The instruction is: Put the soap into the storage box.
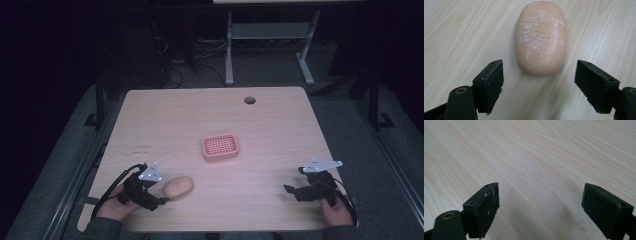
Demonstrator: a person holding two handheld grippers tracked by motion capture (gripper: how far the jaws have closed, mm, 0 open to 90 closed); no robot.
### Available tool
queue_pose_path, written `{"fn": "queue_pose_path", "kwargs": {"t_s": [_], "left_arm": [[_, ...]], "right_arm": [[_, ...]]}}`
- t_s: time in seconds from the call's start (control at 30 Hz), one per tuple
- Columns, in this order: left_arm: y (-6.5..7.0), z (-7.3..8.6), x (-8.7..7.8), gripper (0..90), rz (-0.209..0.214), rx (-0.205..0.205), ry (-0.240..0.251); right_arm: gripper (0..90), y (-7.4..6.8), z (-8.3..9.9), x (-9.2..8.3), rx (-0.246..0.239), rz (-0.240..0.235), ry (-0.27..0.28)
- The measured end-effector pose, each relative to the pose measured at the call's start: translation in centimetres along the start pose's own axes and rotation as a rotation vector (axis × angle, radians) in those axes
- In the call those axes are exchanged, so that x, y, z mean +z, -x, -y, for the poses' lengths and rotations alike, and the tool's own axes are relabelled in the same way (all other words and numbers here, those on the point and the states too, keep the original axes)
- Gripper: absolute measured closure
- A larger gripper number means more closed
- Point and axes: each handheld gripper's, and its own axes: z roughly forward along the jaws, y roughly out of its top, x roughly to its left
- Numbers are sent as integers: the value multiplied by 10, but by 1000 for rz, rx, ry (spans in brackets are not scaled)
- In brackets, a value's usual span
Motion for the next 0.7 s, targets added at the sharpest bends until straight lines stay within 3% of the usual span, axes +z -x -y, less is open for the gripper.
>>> {"fn": "queue_pose_path", "kwargs": {"t_s": [0.37, 0.7], "left_arm": [[1, -10, -2, 227, -2, 20, 5], [2, -18, 4, 226, 8, 30, -25]], "right_arm": [[141, 0, 0, 0, 5, 1, 1], [141, 0, 0, 0, 2, -2, 1]]}}
